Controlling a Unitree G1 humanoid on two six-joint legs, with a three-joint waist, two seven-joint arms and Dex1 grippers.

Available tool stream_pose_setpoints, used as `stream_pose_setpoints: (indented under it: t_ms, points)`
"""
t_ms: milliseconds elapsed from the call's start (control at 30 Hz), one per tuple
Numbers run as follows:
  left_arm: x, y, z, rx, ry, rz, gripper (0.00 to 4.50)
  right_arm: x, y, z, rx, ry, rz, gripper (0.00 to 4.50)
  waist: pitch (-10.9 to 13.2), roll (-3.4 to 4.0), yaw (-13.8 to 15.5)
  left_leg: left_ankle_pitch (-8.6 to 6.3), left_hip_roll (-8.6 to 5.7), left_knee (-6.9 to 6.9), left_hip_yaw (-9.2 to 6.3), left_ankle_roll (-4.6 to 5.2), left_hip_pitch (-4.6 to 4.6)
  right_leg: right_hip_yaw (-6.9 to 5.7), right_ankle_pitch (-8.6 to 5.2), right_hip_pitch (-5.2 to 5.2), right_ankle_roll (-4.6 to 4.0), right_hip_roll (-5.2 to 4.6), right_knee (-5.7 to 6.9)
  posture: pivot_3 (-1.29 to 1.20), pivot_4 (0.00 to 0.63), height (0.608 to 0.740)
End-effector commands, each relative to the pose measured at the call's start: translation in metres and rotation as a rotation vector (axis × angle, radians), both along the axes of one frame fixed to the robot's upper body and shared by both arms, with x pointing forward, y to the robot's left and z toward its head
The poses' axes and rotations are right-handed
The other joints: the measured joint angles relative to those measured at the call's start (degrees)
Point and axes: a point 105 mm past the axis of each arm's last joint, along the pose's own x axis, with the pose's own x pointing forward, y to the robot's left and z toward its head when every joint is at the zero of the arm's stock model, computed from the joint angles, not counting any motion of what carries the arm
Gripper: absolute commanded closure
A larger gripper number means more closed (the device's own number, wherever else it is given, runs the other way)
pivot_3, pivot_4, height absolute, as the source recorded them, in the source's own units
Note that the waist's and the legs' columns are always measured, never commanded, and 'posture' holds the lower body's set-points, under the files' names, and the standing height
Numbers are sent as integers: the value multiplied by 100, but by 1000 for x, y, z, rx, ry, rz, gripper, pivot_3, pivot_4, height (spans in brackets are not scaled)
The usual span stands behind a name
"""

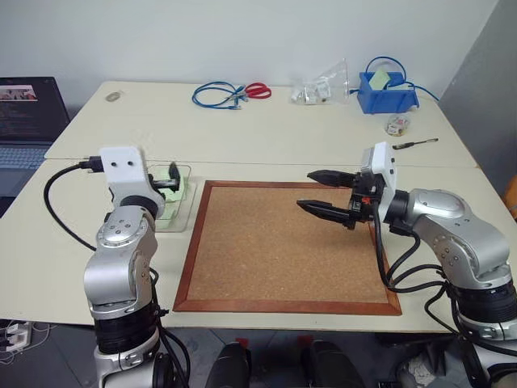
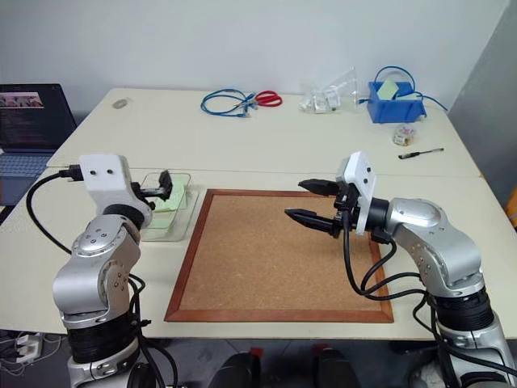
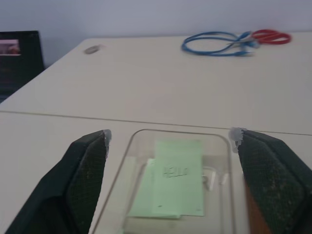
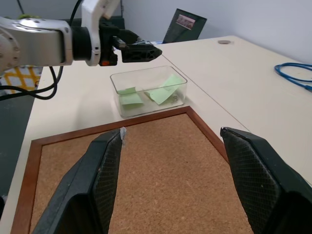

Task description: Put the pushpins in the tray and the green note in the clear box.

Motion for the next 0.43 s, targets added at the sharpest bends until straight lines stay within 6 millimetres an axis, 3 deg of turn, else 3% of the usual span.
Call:
stream_pose_setpoints:
  t_ms: [33,233,433]
  points:
    - [-14,-31,15,62,-72,-157,47,8,-11,8,22,-81,-194,1128,-2,-1,1,2,0,0,0,-3,0,0,0,0,0,-1,0,0,150,740]
    - [-25,-61,-7,94,-50,-265,47,28,-41,-21,3,-57,-633,1128,-3,-4,-6,8,2,-3,5,-15,3,7,0,-3,0,1,5,0,150,740]
    - [-38,-68,-49,12,23,-287,47,19,-37,-61,10,-3,-777,1128,-12,-3,-23,7,3,-6,12,-13,9,16,0,-4,0,2,9,0,150,740]
